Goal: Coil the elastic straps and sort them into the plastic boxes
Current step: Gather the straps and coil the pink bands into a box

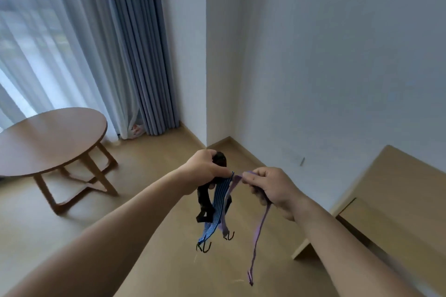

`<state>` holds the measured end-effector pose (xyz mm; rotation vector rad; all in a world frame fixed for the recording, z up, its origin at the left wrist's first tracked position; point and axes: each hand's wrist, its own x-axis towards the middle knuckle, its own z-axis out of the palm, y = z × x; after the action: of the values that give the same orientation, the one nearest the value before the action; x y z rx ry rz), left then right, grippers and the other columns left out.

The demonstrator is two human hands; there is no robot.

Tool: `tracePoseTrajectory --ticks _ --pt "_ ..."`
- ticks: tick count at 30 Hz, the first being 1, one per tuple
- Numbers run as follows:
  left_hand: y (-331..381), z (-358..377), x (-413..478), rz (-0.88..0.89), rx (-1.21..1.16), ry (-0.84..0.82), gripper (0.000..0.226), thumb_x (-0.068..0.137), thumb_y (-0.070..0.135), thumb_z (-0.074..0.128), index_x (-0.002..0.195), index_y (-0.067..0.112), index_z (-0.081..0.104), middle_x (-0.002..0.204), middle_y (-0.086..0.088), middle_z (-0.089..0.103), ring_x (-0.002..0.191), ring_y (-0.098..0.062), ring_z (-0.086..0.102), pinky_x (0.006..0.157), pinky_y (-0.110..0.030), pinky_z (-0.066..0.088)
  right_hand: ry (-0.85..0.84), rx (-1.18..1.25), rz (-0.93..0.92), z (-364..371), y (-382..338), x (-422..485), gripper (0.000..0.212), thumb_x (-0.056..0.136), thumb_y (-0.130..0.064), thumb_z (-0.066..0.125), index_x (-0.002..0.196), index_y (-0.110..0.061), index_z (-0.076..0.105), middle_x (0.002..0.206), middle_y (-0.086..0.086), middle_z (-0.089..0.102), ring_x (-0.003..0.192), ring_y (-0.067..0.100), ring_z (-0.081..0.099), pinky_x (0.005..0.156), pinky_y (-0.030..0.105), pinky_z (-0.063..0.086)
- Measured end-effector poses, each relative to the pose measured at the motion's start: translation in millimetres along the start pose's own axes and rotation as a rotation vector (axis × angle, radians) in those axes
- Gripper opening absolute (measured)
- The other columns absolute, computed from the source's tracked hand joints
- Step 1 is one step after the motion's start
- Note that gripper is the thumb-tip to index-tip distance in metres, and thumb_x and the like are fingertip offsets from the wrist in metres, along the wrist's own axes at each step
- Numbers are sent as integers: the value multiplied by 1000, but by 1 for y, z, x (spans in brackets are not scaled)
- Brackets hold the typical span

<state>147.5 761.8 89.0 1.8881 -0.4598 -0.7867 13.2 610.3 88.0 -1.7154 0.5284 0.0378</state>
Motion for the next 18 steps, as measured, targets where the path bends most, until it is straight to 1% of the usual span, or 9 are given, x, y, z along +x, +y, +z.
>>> tracePoseTrajectory --ticks 2,4,6,9,11,13,14,16,18 --pt "4 3 3 17 19 8 26 79 9 77 99 2 62 74 -10 70 54 -17 60 48 -27 47 94 26 40 -16 8 -9 26 95 -25 62 83 -2 66 57 -1 54 49 13 43 48 25 36" --pt "11 12 6 45 -23 16 21 81 7 72 98 2 62 64 -1 71 47 -12 58 44 -25 44 172 91 57 -31 18 -20 27 96 -24 60 77 -5 64 58 1 57 50 14 47 50 26 40" --pt "20 27 8 75 -75 1 18 82 5 69 98 5 60 61 2 71 48 -12 62 45 -25 46 211 130 49 -44 25 -32 29 98 -25 56 79 -5 67 58 1 61 50 12 53 53 27 45" --pt "34 57 9 129 -122 -69 21 83 0 65 101 6 57 77 -7 75 67 -25 70 58 -37 53 215 158 3 -63 31 -48 25 100 -21 51 88 -5 66 61 5 66 49 15 57 51 31 47" --pt "45 77 9 167 -122 -133 26 83 -5 62 105 6 55 83 -12 73 64 -26 68 51 -33 50 200 225 -29 -78 33 -57 20 100 -13 47 101 -1 64 68 11 70 50 20 59 48 31 48" --pt "57 99 9 207 -135 -211 30 82 -10 58 109 4 53 79 -3 73 56 -18 66 42 -27 46 226 346 -43 -97 36 -65 20 99 -5 44 110 1 60 80 17 72 54 24 62 48 33 50" --pt "63 111 8 223 -144 -247 34 82 -11 57 111 4 52 84 0 75 56 -16 66 40 -26 44 249 417 -43 -107 39 -70 21 98 -2 43 112 3 58 87 20 72 56 26 63 49 34 50" --pt "75 134 6 248 -145 -298 43 77 -7 58 118 6 52 108 -5 74 69 -20 68 44 -27 41 285 533 -47 -129 44 -78 23 97 1 41 115 6 54 97 24 68 61 29 66 51 36 52" --pt "87 158 4 267 -112 -349 49 73 -4 57 121 6 52 117 -11 70 77 -26 67 47 -28 39 309 642 -53 -152 49 -85 24 97 1 43 116 8 54 104 26 64 68 34 69 53 37 54"
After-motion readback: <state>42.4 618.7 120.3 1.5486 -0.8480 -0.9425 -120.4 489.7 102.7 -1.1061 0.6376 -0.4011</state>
